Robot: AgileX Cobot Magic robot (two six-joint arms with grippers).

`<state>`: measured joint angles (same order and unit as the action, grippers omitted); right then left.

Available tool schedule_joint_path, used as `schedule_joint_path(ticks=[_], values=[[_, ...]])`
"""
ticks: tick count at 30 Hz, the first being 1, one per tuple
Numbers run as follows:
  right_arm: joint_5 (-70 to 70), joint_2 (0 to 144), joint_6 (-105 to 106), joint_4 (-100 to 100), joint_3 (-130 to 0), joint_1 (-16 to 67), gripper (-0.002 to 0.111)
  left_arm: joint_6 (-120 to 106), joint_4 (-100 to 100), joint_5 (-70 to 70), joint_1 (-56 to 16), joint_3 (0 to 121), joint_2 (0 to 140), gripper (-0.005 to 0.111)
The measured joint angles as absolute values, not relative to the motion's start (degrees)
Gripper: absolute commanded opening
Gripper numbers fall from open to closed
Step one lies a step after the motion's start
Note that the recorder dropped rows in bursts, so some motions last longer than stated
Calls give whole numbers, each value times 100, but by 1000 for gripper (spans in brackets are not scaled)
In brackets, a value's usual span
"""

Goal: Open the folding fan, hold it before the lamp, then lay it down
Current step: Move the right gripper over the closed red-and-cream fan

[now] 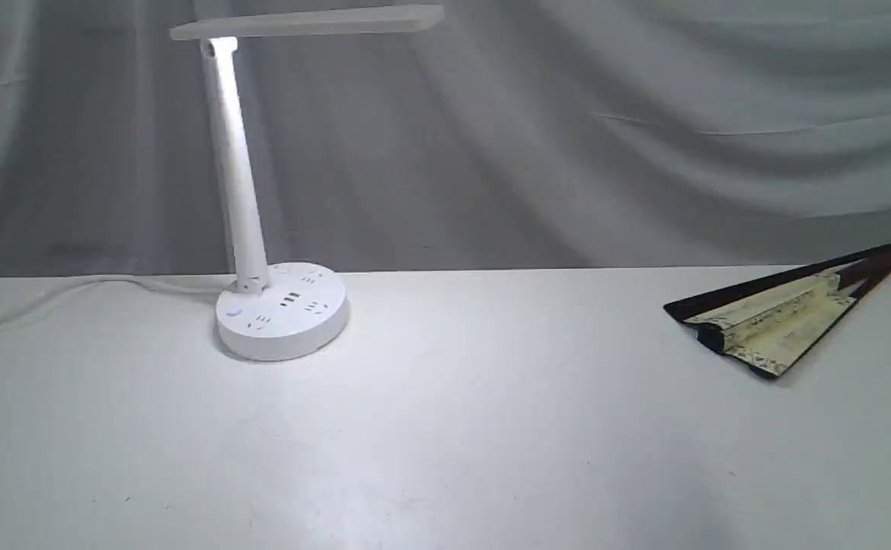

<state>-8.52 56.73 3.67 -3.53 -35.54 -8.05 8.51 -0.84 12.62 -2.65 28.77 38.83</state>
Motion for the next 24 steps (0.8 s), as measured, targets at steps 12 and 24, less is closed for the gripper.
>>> schedule_joint_path(ticks=[12,24], values=[[-1560,7467,306,-533,-4877,-805,0,851,-84,2080,-265,3502,5618,0],[-2456,9061,88,-547,-6403,-805,0,736,-84,2546,-265,4414,6952,0]])
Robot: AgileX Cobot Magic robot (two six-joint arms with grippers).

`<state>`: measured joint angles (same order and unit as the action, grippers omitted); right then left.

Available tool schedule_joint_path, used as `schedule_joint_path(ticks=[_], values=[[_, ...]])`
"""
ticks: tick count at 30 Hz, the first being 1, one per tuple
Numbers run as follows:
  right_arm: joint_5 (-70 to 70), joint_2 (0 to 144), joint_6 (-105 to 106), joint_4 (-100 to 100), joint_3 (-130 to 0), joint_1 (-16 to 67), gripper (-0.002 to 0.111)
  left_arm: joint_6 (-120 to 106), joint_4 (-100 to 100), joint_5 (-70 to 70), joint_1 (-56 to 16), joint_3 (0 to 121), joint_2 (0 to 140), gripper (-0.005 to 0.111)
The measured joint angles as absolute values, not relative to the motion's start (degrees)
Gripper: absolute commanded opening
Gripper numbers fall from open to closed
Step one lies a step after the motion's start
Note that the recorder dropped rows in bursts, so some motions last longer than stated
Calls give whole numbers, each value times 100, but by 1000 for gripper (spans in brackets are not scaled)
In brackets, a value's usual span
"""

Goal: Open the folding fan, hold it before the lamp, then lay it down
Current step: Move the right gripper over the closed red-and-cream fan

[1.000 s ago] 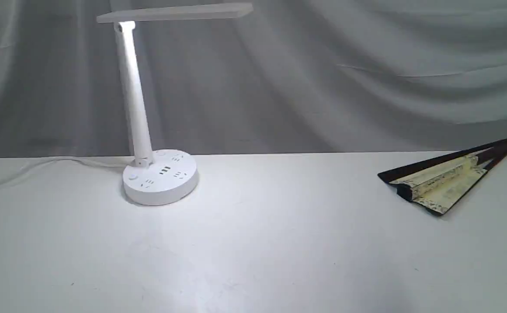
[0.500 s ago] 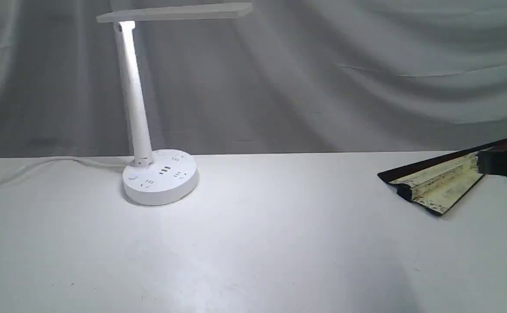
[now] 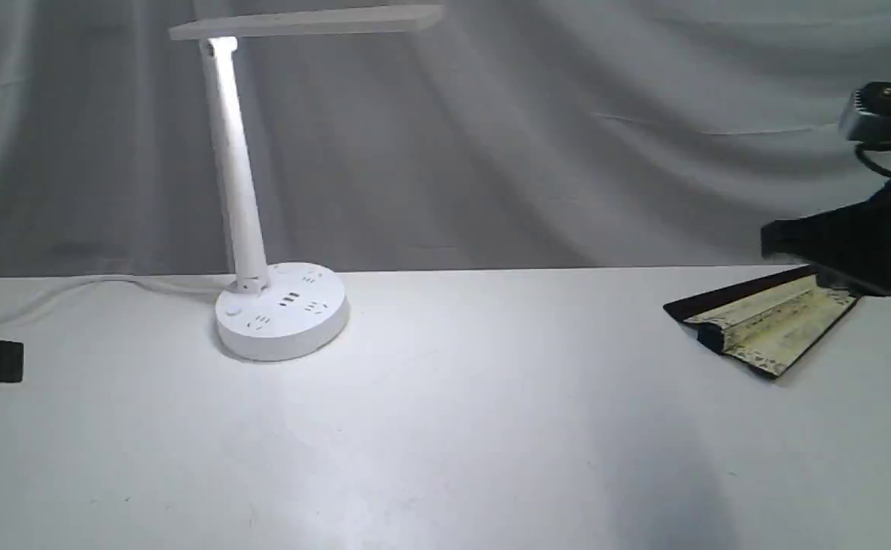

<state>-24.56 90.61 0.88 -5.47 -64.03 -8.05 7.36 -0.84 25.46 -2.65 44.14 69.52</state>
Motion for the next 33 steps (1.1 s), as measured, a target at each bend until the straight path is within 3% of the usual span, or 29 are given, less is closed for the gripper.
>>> schedule_joint_path(ticks=[15,25,33], values=[[-3738,11628,156,-1492,-8759,-1563,0,569,363,2574,-265,4423,7980,0],[-2305,12596,408,-1552,-8972,-1598,0,301,809,2561,-265,4473,8235,0],[-2050,13100,492,-1924,-8981,-1598,0,288,824,2550,-265,4473,8235,0]])
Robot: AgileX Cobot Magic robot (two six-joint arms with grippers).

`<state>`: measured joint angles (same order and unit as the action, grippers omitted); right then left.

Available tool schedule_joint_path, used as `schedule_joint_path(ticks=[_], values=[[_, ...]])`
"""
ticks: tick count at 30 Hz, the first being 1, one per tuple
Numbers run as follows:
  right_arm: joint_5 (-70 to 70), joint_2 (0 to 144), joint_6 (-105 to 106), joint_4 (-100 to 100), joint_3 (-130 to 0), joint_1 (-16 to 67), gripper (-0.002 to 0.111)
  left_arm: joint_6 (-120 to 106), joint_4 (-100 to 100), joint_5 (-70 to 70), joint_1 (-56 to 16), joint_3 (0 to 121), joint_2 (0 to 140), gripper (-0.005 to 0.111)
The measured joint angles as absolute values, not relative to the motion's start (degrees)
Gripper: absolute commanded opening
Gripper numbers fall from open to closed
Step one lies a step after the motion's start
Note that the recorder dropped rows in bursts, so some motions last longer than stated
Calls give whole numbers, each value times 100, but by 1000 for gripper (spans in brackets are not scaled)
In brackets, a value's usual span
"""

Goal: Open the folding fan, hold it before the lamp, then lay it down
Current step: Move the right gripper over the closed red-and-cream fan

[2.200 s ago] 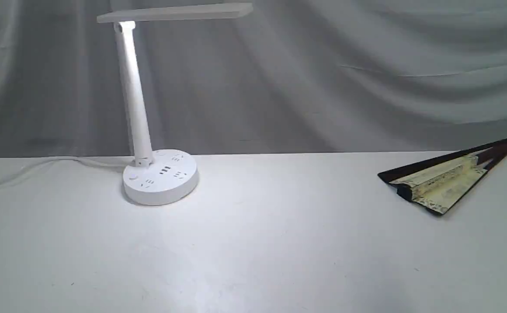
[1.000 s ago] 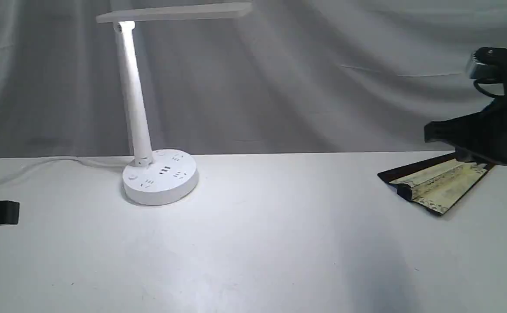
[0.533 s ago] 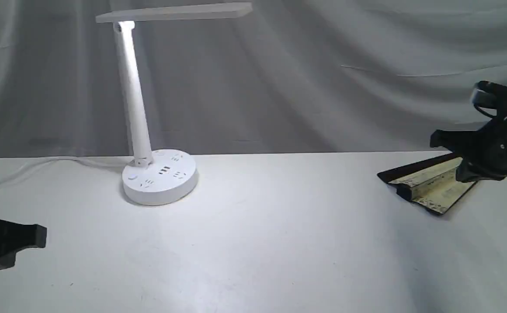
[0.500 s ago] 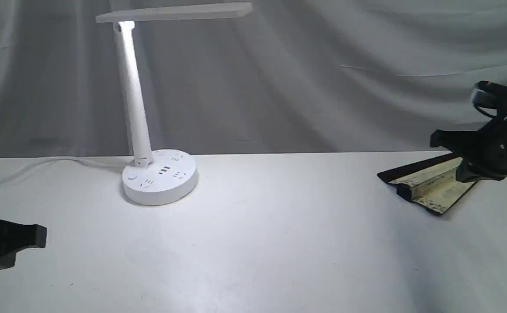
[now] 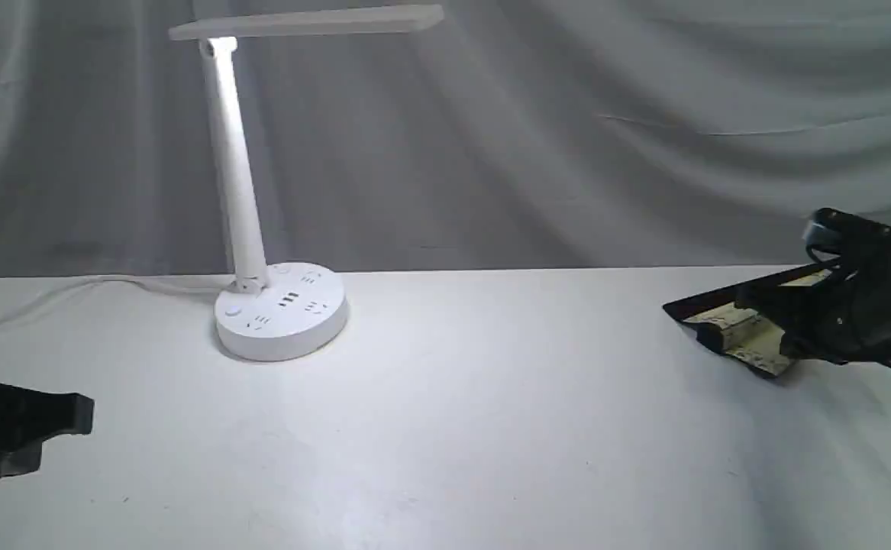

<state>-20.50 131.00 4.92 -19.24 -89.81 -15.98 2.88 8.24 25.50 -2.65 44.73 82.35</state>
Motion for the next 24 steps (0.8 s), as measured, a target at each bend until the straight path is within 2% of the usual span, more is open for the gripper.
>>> schedule_joint_path(ticks=[24], values=[[-1631,13111,783,-2075,-9200,-1598,0,279,824,2550,-265,4473,8235,0]])
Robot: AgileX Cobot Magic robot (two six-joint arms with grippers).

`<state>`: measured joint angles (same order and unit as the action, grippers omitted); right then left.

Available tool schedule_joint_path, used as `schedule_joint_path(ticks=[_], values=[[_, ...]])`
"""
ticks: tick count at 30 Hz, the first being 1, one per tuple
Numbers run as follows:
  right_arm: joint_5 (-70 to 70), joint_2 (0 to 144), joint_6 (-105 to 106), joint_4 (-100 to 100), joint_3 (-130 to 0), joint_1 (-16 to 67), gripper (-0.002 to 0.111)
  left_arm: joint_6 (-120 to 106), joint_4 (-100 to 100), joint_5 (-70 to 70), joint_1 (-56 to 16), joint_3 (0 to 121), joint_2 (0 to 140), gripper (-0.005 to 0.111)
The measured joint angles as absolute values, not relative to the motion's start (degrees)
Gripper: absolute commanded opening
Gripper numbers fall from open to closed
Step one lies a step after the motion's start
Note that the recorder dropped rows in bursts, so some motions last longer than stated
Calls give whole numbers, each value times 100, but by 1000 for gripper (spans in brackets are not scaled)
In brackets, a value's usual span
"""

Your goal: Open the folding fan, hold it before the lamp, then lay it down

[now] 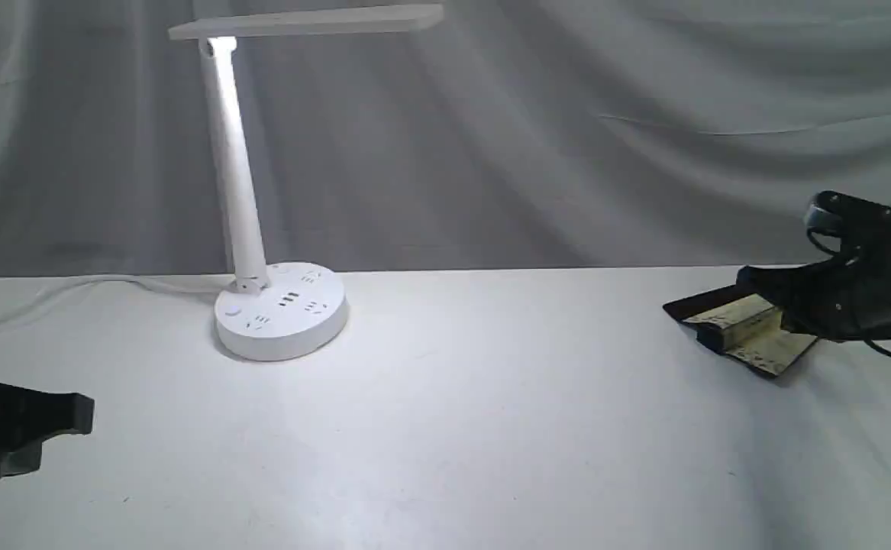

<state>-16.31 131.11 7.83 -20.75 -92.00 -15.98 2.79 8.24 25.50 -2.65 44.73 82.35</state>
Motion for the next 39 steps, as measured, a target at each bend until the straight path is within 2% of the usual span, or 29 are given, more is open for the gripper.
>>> schedule_joint_path(ticks=[6,24,39], values=[[-2121,13321,911,-2089,-9761,-1598,0,279,837,2550,-265,4473,8235,0],[-3240,13575,1127,-2102,-9915,-1574,0,266,845,2550,-265,4473,8235,0],[-4022,13377,1256,-2103,-9894,-636,0,258,845,2550,-265,4473,8235,0]])
